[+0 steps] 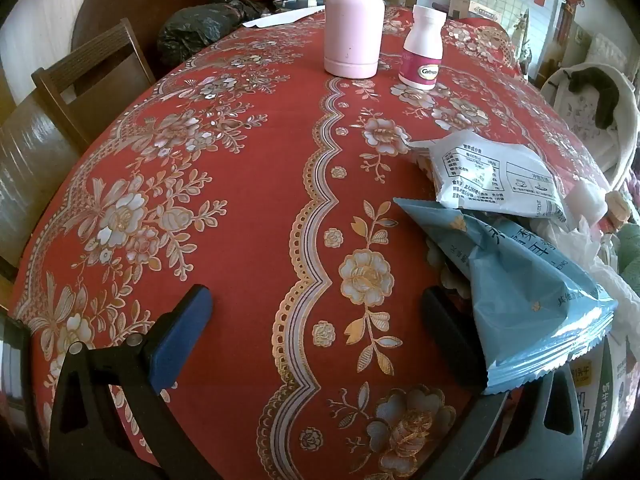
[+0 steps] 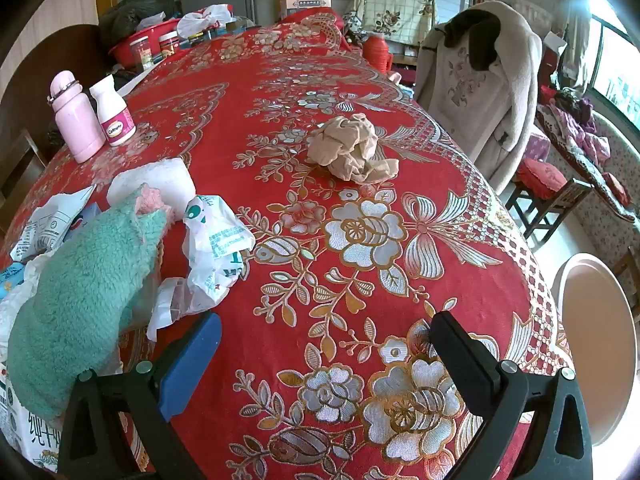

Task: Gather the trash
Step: 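Raise both tools and aim them at the trash pile on the tablecloth, then move both tools forward toward the pile of wrappers and bags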

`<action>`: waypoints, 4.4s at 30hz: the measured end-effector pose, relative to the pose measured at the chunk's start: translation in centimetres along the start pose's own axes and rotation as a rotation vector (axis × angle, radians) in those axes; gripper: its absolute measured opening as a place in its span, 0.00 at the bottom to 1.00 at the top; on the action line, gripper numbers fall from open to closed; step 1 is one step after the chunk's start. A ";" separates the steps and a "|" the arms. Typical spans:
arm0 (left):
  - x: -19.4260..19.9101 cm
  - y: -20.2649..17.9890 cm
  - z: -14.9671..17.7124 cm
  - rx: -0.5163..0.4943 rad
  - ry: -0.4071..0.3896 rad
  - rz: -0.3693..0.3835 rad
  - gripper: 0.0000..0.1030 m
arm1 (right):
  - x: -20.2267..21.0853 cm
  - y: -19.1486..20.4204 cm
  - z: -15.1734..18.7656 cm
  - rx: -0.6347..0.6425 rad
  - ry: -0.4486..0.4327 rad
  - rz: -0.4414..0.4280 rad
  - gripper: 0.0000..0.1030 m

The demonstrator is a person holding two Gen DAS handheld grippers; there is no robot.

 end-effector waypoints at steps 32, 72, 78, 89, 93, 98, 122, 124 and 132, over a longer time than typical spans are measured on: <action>22.1 -8.5 0.2 -0.036 -0.301 0.082 1.00 | 18.0 -1.3 -0.3 0.029 -0.171 -0.152 0.94; 26.6 -13.1 3.6 -0.057 -0.362 0.053 1.00 | 26.6 0.1 0.3 0.075 -0.353 -0.207 0.95; 25.4 -13.3 3.1 -0.058 -0.320 0.076 1.00 | 26.0 0.7 0.6 0.077 -0.353 -0.190 0.95; 24.3 -13.7 1.5 -0.058 -0.315 0.078 1.00 | 24.5 -0.1 -0.3 0.067 -0.329 -0.176 0.95; 24.3 -13.8 1.4 -0.058 -0.324 0.077 1.00 | 24.2 -0.1 -0.5 0.065 -0.324 -0.176 0.95; 24.4 -13.8 1.5 -0.060 -0.316 0.079 1.00 | 24.2 -0.1 -0.6 0.067 -0.323 -0.179 0.95; 24.4 -12.1 2.2 -0.035 -0.310 0.074 1.00 | 24.6 1.3 0.0 0.092 -0.326 -0.175 0.95; 24.3 -12.1 2.2 -0.032 -0.307 0.071 1.00 | 24.6 1.3 0.0 0.090 -0.326 -0.175 0.95; 23.9 -11.8 2.0 -0.029 -0.301 0.061 1.00 | 24.6 1.6 0.0 0.091 -0.319 -0.174 0.95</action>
Point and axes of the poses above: each gripper's, at about its wrist camera, not at the fingertips, and x roughly against the way its jaws point, y to its left, z to its underside, the point moved 7 cm from there along -x, roughly the way its jaws point, and after that the axes turned 8 degrees about z, right-handed, at the moved point
